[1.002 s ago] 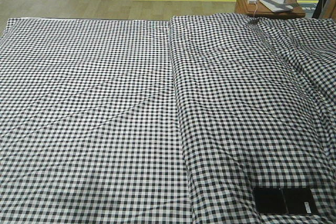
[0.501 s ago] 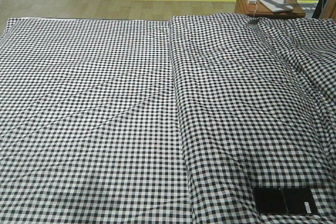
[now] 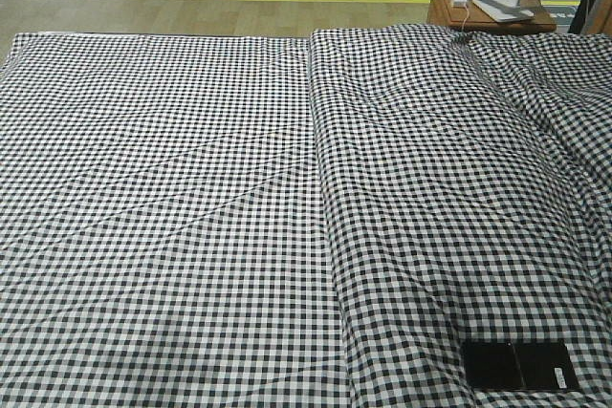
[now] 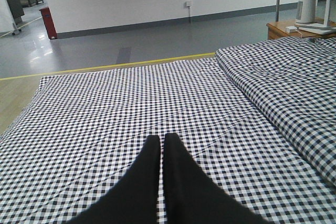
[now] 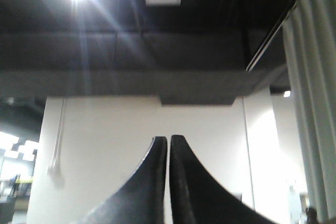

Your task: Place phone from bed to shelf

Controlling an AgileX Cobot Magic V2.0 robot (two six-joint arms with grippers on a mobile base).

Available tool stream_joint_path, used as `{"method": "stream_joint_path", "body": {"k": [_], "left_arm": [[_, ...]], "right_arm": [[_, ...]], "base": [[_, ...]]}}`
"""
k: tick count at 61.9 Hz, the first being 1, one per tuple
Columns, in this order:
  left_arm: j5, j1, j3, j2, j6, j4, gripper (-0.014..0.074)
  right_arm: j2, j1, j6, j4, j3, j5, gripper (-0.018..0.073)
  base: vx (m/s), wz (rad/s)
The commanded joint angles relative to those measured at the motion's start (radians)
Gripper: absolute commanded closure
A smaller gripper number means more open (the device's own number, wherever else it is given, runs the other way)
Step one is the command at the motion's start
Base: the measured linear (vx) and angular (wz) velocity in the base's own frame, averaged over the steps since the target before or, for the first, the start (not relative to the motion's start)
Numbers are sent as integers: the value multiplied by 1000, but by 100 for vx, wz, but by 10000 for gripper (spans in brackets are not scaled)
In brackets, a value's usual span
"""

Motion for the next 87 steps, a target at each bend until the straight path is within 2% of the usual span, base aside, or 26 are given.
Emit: {"method": "stream_joint_path", "body": {"k": [1,14,21,29,37,43,57,66,75,83,87], "left_arm": [[-73,-3,-23,-4,-6,-9,595],[-73,-3,-23,-4,-6,-9,595],[-73,-3,-23,-4,-6,-9,595],[-73,-3,-23,-4,-6,-9,595],[-73,-3,-23,-4,-6,-9,595],[-73,-3,-23,-4,-6,-9,595],[-73,-3,-23,-4,-6,-9,595],[-73,-3,-23,-4,-6,-9,595],[-73,-3,-23,-4,-6,-9,595],[-73,-3,-23,-4,-6,-9,595],[-73,-3,-23,-4,-6,-9,595]], "right_arm": [[109,-5,2,-2,-135,74,537],[275,-4,15,-1,-318,362,435],[344,-4,15,0,-352,446,324],[399,-4,15,0,-353,511,151],[441,-4,16,47,-353,557,-54],[461,-4,15,59,-353,573,-172],[473,-4,-4,44,-353,586,-155],[489,-5,8,42,-356,652,-152],[561,-5,72,33,-386,779,-150],[652,-18,210,-48,-468,909,-148],[705,-52,234,-93,-513,979,-148]], "base": [[0,0],[0,0],[0,0],[0,0],[0,0],[0,0],[0,0],[0,0],[0,0],[0,0],[0,0]]}}
